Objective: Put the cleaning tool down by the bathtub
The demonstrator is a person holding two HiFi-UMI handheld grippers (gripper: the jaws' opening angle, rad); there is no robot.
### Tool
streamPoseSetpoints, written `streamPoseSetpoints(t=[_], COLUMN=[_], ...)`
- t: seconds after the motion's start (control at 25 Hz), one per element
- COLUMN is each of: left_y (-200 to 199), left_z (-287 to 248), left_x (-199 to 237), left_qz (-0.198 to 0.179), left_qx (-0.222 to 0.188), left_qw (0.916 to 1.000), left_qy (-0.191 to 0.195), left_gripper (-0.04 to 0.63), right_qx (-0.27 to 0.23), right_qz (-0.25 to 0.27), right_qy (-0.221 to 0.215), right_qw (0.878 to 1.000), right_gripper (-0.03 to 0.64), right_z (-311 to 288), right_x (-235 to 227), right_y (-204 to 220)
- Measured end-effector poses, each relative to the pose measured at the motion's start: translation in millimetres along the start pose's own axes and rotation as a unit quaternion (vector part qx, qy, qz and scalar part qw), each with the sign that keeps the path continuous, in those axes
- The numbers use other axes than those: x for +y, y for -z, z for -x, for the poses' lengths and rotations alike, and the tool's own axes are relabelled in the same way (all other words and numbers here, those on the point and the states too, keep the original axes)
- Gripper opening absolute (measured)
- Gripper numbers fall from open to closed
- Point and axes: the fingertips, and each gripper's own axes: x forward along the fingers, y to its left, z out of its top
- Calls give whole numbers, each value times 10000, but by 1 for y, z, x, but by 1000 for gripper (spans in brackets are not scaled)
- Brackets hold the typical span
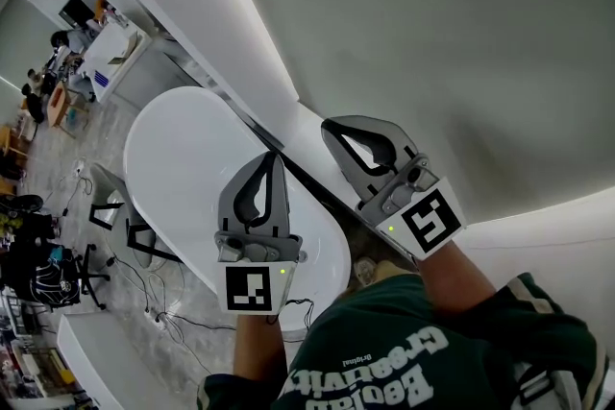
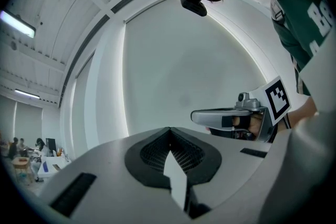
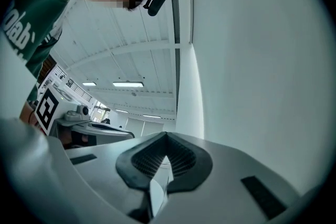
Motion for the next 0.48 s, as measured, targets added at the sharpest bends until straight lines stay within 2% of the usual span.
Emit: streamPoseSetpoints(t=[0.48], left_y=[-3], left_z=[-5], left_x=[-8], left_qz=[-158], left_qx=[43], left_qw=[9998], left_qy=[113], left_gripper=[5], right_qx=[50], right_qz=[103], right_qy=[-18], right_qw=[9999], right_gripper=[15], right_z=[-2], right_x=[2], right_y=[-1])
